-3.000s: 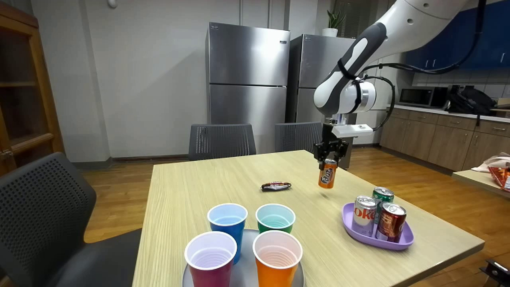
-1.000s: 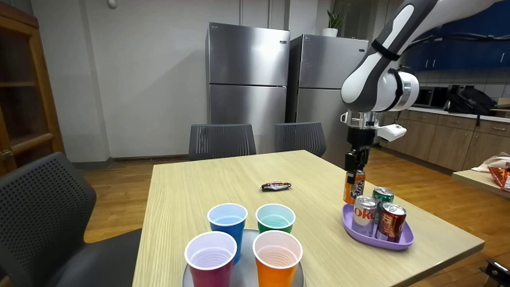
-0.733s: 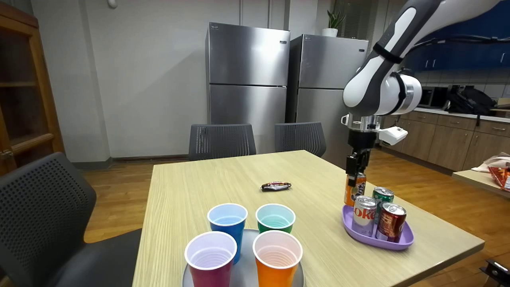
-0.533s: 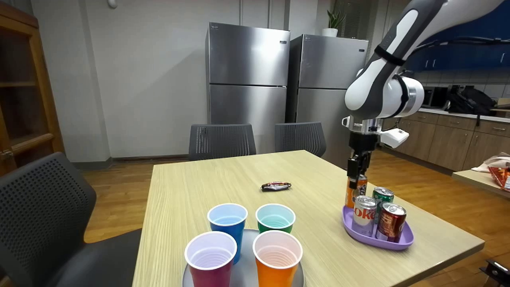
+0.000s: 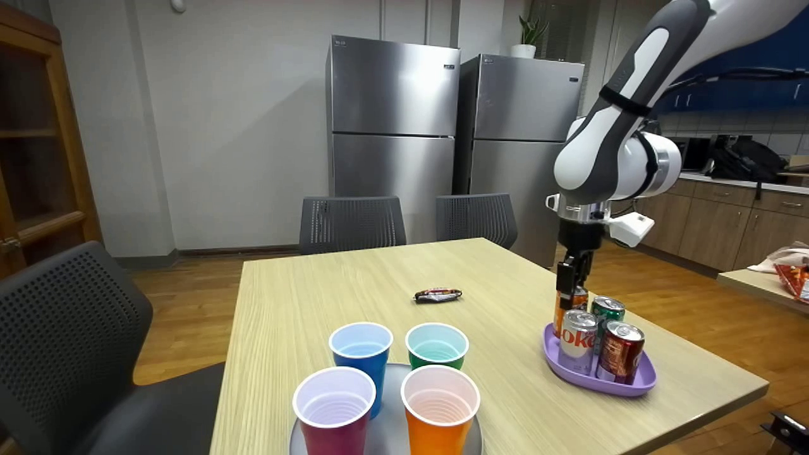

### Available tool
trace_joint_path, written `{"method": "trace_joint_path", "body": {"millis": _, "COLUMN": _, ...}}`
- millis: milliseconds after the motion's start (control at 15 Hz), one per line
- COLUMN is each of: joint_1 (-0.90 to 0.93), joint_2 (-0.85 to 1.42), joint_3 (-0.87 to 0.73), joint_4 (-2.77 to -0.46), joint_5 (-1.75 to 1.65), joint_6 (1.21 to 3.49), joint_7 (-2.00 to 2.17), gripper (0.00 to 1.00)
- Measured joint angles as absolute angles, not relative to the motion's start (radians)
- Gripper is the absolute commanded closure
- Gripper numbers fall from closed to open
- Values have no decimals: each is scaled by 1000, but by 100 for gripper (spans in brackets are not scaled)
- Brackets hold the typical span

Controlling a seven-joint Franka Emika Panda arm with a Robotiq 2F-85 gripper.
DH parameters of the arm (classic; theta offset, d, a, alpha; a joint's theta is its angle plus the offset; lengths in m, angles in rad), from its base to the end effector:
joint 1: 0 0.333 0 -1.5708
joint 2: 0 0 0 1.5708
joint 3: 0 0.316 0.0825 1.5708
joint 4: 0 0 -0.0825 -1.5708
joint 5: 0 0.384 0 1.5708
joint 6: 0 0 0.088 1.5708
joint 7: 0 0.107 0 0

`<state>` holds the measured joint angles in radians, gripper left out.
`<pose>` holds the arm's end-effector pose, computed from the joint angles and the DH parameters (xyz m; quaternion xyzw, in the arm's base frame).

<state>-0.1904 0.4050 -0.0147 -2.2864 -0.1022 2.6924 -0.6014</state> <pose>0.5192 -0.1049 0.1741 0.9699 0.2423 -0.0095 0.0232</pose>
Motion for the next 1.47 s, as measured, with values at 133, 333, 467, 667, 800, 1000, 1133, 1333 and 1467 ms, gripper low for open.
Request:
{"method": "trace_joint_path", "body": {"millis": 133, "joint_1": -190, "joint_2": 414, "joint_3": -15, "joint_4": -2291, "joint_5": -102, "joint_6": 2707, "joint_7": -594, "gripper": 61}}
{"method": "trace_joint_path", "body": {"millis": 333, "joint_1": -189, "joint_2": 427, "joint_3": -15, "joint_4": -2293, "joint_5": -102, "joint_6": 2720, "joint_7": -587, "gripper": 23}}
{"method": "trace_joint_path", "body": {"millis": 467, "joint_1": -189, "joint_2": 432, "joint_3": -15, "joint_4": -2294, "joint_5": -102, "joint_6": 2723, "joint_7": -583, "gripper": 4}}
{"method": "trace_joint_path", "body": {"millis": 667, "joint_1": -189, "joint_2": 431, "joint_3": -15, "joint_4": -2293, "joint_5": -102, "joint_6": 2726, "joint_7": -578, "gripper": 0}}
{"method": "trace_joint_path", "body": {"millis": 800, "joint_1": -189, "joint_2": 427, "joint_3": -15, "joint_4": -2292, "joint_5": -102, "joint_6": 2726, "joint_7": -576, "gripper": 0}}
{"method": "trace_joint_path", "body": {"millis": 1000, "joint_1": -189, "joint_2": 413, "joint_3": -15, "joint_4": -2289, "joint_5": -102, "joint_6": 2726, "joint_7": -574, "gripper": 0}}
{"method": "trace_joint_path", "body": {"millis": 1133, "joint_1": -189, "joint_2": 401, "joint_3": -15, "joint_4": -2285, "joint_5": -102, "joint_6": 2725, "joint_7": -567, "gripper": 0}}
{"method": "trace_joint_path", "body": {"millis": 1333, "joint_1": -189, "joint_2": 381, "joint_3": -15, "joint_4": -2272, "joint_5": -102, "joint_6": 2706, "joint_7": -537, "gripper": 0}}
{"method": "trace_joint_path", "body": {"millis": 1467, "joint_1": -187, "joint_2": 370, "joint_3": -17, "joint_4": -2255, "joint_5": -102, "joint_6": 2667, "joint_7": -500, "gripper": 0}}
